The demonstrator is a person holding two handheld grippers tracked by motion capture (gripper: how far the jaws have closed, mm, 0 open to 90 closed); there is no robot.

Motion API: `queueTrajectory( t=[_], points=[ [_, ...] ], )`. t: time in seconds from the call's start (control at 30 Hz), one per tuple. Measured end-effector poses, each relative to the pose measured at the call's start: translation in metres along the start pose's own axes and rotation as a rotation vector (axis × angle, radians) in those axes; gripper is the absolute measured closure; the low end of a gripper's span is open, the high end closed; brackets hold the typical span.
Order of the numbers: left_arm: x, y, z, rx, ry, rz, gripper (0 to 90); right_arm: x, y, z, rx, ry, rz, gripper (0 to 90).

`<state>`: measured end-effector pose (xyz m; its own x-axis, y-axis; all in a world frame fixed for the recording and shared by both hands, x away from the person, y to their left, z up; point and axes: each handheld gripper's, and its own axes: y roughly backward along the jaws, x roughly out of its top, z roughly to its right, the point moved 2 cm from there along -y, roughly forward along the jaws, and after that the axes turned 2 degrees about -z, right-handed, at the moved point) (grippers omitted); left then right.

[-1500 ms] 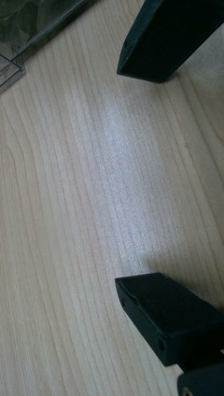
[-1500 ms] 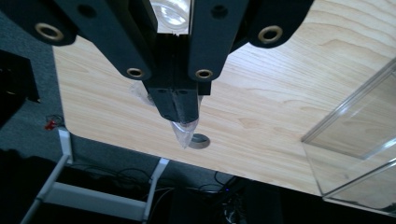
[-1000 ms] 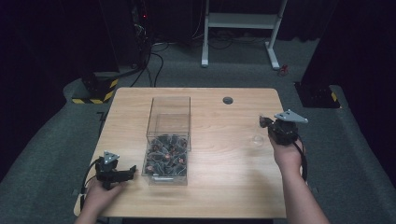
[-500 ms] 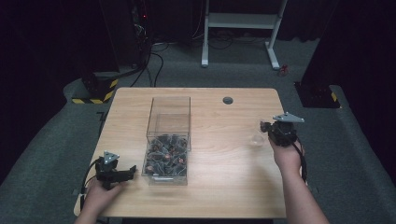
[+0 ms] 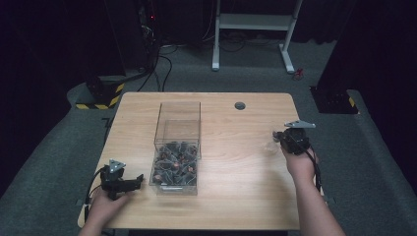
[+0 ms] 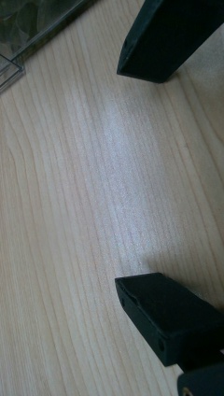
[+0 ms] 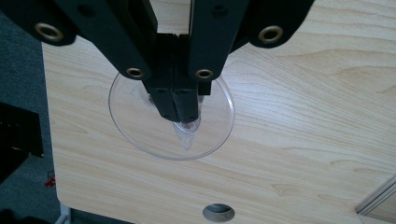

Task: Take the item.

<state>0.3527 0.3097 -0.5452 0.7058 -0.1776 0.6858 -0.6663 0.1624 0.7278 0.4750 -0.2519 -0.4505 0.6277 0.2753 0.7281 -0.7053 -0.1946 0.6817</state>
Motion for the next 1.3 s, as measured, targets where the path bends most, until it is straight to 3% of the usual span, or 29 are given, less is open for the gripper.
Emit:
queueTrajectory(
  t=[0.07,0.27,0.37,0.63,0.7,0.8,1.3],
  points=[
    [0.0,0.0,0.0,0.0,0.0,0.0,1.9,0.0,0.0,0.0,-0.002,0.001,-0.001,87.2],
    [0.0,0.0,0.0,0.0,0.003,0.002,1.8,0.005,0.009,0.0,0.006,-0.031,0.079,67.3],
    [0.0,0.0,0.0,0.0,0.003,0.003,1.9,0.006,0.011,0.001,0.009,-0.032,0.09,57.4],
    [0.0,0.0,0.0,0.0,0.002,0.001,1.8,0.006,0.013,0.0,0.045,-0.048,0.095,33.8],
    [0.0,0.0,0.0,0.0,0.002,0.001,1.9,0.005,0.013,-0.002,0.059,-0.058,0.083,24.4],
    [0.0,0.0,0.0,0.0,0.003,0.002,1.9,0.005,0.015,-0.006,0.041,-0.06,0.076,12.2],
    [0.0,0.0,0.0,0.001,0.003,0.003,1.8,-0.012,0.032,-0.022,0.033,-0.063,0.103,8.6]
  ],
)
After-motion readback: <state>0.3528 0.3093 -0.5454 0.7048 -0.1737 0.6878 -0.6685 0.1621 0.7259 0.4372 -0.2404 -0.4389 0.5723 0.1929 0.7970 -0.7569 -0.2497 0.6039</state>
